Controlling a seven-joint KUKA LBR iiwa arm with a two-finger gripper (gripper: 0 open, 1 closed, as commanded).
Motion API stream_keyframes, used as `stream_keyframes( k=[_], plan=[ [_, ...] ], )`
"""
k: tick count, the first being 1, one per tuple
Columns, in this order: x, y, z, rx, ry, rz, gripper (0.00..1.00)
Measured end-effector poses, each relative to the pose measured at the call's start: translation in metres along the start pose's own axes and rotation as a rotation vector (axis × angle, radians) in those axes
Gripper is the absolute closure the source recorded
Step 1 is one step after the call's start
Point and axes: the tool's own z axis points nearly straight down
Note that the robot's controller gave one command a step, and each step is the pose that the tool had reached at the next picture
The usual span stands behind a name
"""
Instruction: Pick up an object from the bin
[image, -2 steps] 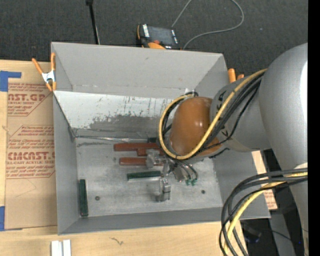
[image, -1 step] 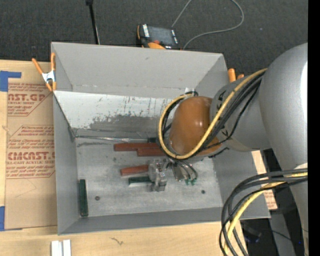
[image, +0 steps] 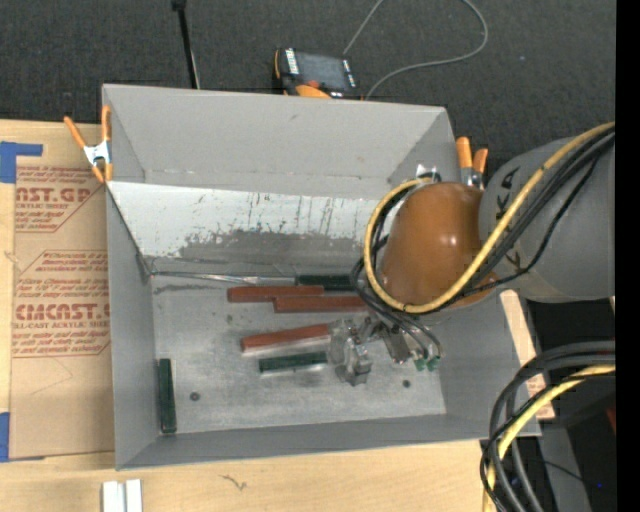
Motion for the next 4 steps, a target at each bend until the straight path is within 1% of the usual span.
stream_keyframes(
  k=[1,2,3,4],
  plan=[
    [0.000,0.001,0.004,-0.002,0.003,-0.001,0.00],
    [-0.080,0.015,0.067,-0.002,-0.004,0.022,0.00],
    [0.010,0.018,0.063,-0.002,-0.005,0.067,0.00],
    [0.006,0.018,0.060,-0.001,-0.008,0.064,1.00]
  ],
)
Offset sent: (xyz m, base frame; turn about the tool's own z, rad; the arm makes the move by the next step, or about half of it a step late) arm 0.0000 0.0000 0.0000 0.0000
